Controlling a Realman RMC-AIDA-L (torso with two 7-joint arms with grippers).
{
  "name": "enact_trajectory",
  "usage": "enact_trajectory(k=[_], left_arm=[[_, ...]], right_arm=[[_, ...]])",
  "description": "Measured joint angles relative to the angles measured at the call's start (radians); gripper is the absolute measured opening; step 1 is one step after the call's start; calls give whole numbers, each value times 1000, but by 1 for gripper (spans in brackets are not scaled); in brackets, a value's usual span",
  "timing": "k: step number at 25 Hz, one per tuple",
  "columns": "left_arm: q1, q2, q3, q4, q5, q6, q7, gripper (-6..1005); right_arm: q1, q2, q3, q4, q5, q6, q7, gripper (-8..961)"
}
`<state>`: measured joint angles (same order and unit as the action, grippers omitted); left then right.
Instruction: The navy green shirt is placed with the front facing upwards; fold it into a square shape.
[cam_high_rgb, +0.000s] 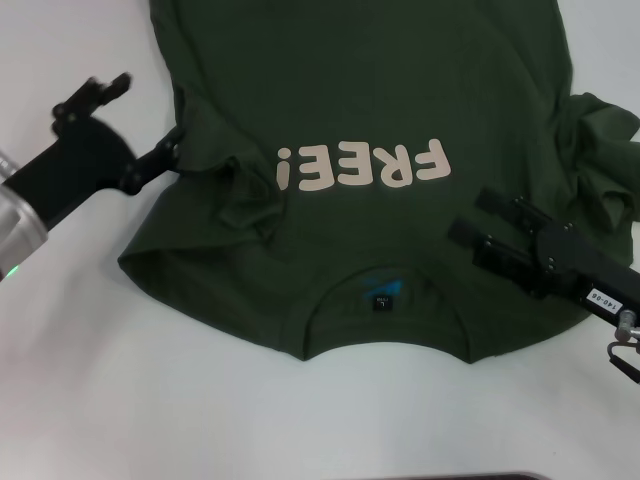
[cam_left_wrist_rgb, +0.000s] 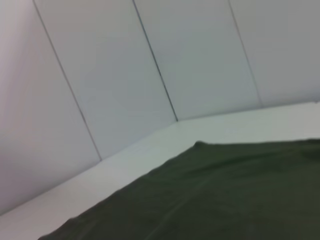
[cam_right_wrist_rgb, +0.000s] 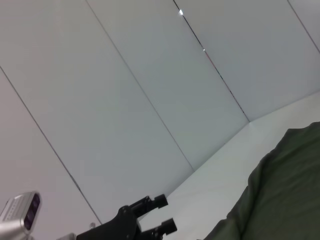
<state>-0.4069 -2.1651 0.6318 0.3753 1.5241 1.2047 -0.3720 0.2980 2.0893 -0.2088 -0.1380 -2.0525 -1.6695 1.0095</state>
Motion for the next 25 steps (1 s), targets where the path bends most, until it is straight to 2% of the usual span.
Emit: enact_trajectory(k=[2,8,15,19,25], left_arm=[[14,0,0,9,7,-6,7,709],[27,-4,9,9,13,-53,63,818],[25,-3,12,-7,20,-65,57,817],[25,1,20,27,60,-35,-125,816],[28,2,22,151,245,88,-503,815]], right_arm=[[2,0,0,0,0,1,1,912],[8,0,0,3,0,0,1,911],[9,0,0,10,0,0,1,912],[9,0,0,12,0,0,1,912],[8,0,0,11,0,2,1,912]])
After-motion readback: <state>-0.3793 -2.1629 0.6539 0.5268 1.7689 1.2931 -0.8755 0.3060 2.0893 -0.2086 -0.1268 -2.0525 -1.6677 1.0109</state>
